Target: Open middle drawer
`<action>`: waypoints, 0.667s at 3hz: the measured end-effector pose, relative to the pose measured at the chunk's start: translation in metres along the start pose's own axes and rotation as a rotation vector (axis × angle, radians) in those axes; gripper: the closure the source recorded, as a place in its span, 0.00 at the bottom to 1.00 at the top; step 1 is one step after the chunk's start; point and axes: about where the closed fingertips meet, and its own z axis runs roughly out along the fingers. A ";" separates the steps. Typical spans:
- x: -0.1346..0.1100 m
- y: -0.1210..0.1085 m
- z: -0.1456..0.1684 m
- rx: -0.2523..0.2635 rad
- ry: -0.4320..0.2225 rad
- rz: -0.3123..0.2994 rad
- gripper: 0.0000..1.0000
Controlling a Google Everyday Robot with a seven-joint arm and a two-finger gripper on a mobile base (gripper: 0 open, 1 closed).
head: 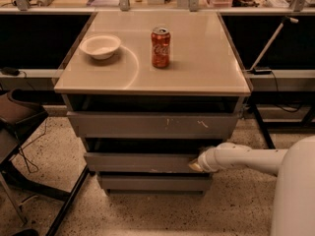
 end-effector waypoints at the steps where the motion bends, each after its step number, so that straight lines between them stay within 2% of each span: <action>1: -0.004 -0.003 -0.008 0.000 0.000 0.000 0.88; 2: -0.005 -0.005 -0.010 0.000 0.000 0.000 1.00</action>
Offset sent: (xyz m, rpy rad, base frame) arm -0.2145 -0.0109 0.0011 -0.0705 0.1373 0.0297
